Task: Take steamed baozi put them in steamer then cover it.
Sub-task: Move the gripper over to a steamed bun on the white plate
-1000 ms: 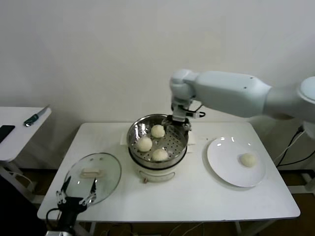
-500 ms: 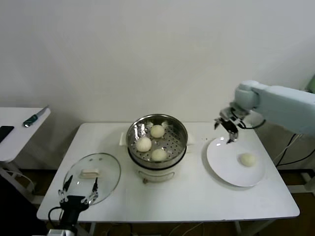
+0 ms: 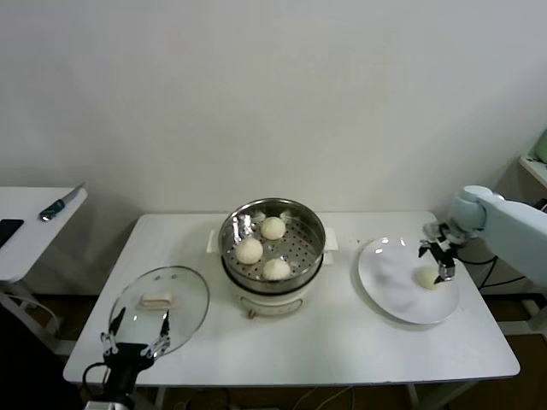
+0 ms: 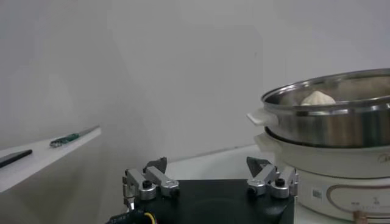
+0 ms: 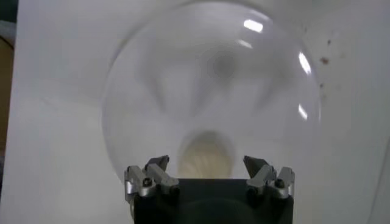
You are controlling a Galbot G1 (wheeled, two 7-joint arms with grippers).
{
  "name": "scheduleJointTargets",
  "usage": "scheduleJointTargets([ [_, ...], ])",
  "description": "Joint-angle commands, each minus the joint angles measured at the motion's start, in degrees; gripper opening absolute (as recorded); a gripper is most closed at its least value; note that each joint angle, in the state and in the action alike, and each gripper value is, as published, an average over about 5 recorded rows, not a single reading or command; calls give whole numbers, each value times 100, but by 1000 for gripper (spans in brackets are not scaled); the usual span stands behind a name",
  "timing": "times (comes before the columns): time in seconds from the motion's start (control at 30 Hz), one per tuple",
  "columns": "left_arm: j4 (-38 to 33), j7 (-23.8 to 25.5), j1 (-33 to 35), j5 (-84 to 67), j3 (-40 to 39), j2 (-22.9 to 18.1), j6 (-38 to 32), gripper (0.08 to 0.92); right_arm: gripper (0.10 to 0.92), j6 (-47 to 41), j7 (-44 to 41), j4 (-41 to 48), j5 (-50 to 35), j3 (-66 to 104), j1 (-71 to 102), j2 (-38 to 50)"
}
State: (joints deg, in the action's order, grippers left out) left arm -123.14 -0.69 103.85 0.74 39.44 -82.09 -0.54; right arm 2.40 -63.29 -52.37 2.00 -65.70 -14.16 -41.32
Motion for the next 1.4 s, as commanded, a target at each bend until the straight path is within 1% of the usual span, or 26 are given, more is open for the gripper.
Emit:
scheduleJointTargets([
  [0.03, 24, -5, -6, 44, 1, -2, 18, 823, 823, 462, -63, 1504, 965, 1388, 1089, -403],
  [0.67, 117, -6, -61, 79, -11, 4, 29, 823, 823, 740, 14, 2435, 1235, 1910, 1140, -1143],
  [1.07, 92, -10, -34, 96, -6, -9, 23, 823, 820, 714, -106, 2504, 1261, 1994, 1132, -1237],
  [1.17, 85, -10, -24, 95, 0, -10, 20, 823, 792, 714, -130, 2508, 1264, 1992, 1131, -1223],
  [1.33, 72, -9, -14, 95, 1, -11, 20, 823, 703, 691, -162, 2497, 1221, 2024, 1127, -1206],
  [1.4, 57, -9, -12, 95, -1, -11, 23, 823, 683, 668, -184, 2468, 1147, 2011, 1094, -1182],
])
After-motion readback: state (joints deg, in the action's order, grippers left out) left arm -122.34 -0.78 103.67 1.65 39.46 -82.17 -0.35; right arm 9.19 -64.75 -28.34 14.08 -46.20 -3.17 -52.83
